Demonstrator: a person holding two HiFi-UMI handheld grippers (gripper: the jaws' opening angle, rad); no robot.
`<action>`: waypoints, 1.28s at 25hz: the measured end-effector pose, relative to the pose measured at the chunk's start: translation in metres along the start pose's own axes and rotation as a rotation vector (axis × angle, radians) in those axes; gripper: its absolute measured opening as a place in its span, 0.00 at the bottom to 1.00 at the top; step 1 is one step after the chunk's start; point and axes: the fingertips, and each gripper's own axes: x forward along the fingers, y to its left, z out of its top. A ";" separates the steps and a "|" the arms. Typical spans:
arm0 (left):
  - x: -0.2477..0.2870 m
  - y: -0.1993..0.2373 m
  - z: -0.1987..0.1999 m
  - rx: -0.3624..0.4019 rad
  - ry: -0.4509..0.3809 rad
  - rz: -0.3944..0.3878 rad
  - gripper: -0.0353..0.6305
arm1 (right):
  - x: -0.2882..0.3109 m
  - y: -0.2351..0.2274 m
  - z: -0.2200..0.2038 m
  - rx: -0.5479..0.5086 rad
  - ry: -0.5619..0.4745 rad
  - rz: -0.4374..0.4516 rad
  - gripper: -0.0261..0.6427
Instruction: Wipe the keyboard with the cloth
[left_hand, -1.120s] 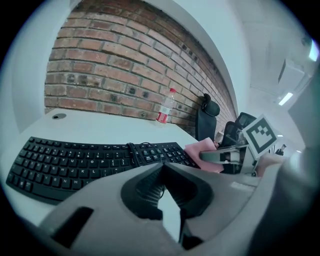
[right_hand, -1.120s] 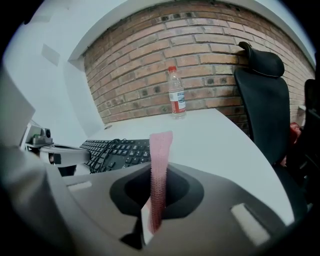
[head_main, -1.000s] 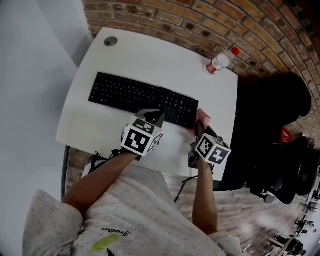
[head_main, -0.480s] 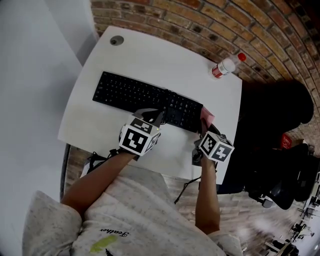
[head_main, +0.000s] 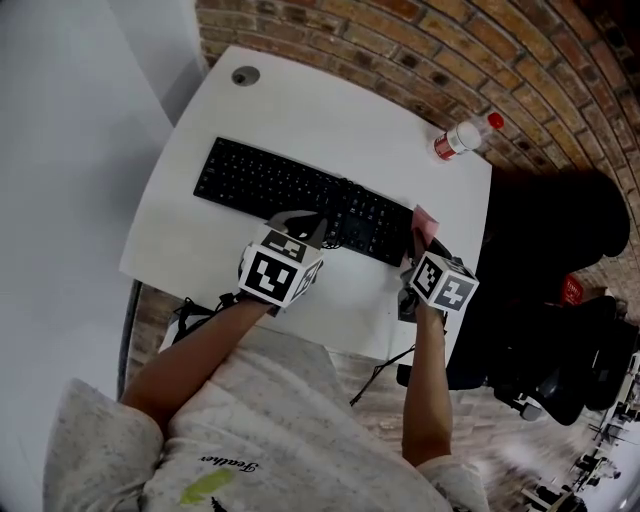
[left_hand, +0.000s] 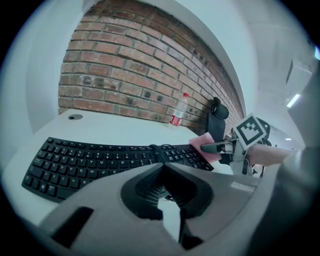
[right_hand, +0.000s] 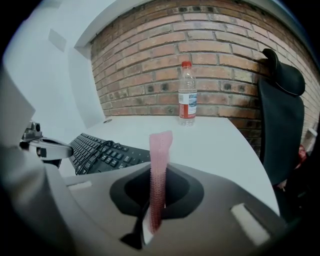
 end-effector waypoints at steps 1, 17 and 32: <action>0.000 0.001 0.000 -0.001 -0.002 0.001 0.04 | 0.001 0.000 0.001 -0.011 0.004 -0.002 0.08; -0.010 0.019 0.001 -0.030 -0.026 0.031 0.04 | 0.025 -0.010 0.023 -0.257 0.079 0.011 0.08; -0.022 0.038 0.006 -0.065 -0.054 0.056 0.04 | 0.041 0.023 0.033 -0.695 0.133 0.171 0.08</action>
